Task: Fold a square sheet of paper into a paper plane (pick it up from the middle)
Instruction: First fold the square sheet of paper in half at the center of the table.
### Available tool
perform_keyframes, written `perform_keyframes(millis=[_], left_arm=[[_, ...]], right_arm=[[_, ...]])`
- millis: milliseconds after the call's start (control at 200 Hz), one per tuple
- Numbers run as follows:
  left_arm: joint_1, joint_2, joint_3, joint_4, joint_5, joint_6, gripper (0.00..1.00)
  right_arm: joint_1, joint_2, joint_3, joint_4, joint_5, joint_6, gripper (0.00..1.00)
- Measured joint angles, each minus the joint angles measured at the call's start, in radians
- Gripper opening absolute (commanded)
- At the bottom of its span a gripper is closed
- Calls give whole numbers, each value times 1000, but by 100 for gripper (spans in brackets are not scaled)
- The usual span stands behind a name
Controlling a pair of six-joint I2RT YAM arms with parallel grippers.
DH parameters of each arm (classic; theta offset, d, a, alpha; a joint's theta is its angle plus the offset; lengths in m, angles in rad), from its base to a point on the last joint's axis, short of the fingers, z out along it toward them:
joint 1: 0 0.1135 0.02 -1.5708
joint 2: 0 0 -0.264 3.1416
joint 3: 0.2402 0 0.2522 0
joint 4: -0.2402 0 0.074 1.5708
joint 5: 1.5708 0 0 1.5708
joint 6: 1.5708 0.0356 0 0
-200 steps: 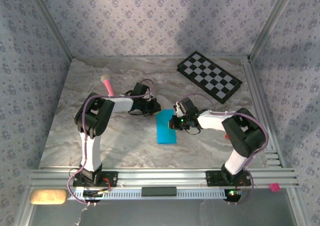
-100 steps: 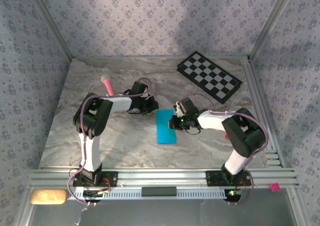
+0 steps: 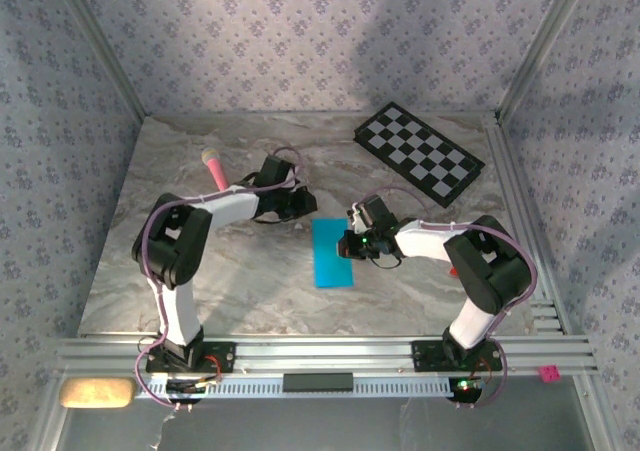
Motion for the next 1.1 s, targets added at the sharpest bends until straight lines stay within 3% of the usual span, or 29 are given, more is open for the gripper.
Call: perform_keyframes(millis=[250,800,1099], left_arm=[[-49,-10,-92,12,74,33,14],[-28,23,-132,10,121,116,16],[-54,-87,-132,-58,127,71,16]], right_arm=[[0,-1,0,0,0,0,0],[-2,-5,-5,0,0,0,0],[-2,-6,-5,-4,1,0,0]])
